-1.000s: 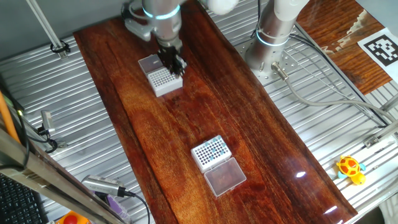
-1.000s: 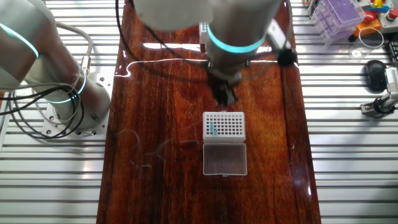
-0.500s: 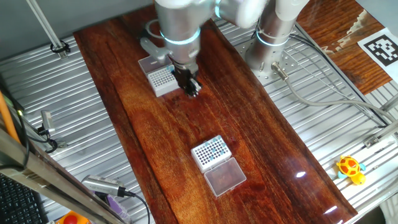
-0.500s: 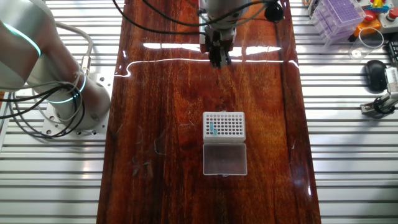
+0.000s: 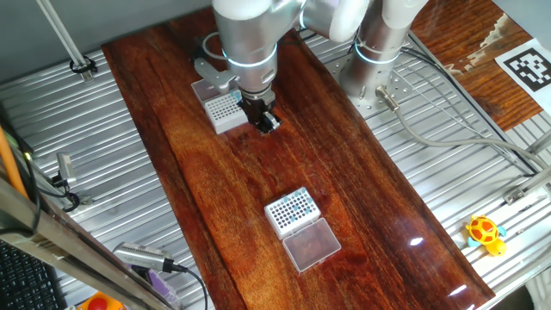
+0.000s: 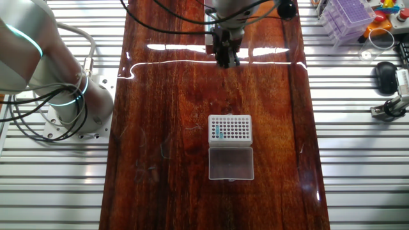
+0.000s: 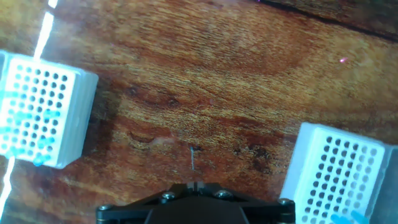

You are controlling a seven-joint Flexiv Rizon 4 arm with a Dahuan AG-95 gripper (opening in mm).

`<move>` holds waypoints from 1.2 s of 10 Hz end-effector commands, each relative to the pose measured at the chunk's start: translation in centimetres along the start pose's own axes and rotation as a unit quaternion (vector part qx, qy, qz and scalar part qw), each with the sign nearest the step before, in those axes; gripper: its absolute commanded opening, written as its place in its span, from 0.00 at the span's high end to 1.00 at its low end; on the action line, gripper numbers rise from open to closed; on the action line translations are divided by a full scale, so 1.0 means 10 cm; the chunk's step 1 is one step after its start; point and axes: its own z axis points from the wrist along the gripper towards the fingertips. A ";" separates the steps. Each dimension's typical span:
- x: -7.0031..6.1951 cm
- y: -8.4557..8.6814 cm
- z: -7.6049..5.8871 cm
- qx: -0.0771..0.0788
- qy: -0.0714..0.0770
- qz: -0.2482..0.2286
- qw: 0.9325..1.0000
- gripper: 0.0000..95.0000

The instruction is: Transfer all medium pipette tips from one holder to another

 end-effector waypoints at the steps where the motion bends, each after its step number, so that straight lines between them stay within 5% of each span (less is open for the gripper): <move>1: -0.11 0.12 0.04 -0.024 0.003 -0.073 0.997 1.00; 2: -0.21 0.22 0.07 -0.029 0.001 -0.068 0.997 1.00; 3: -0.45 0.52 0.14 -0.033 -0.004 -0.056 0.998 1.00; 4: -0.59 0.74 0.18 -0.034 -0.006 -0.043 0.999 0.80; 7: -0.86 1.42 0.29 -0.028 -0.006 0.013 0.999 0.80; 8: -0.87 1.49 0.31 -0.026 -0.005 0.019 0.999 0.80; 9: -0.88 1.49 0.31 -0.019 -0.002 0.017 1.000 1.00; 12: -0.88 1.49 0.31 -0.023 -0.002 -0.021 1.000 1.00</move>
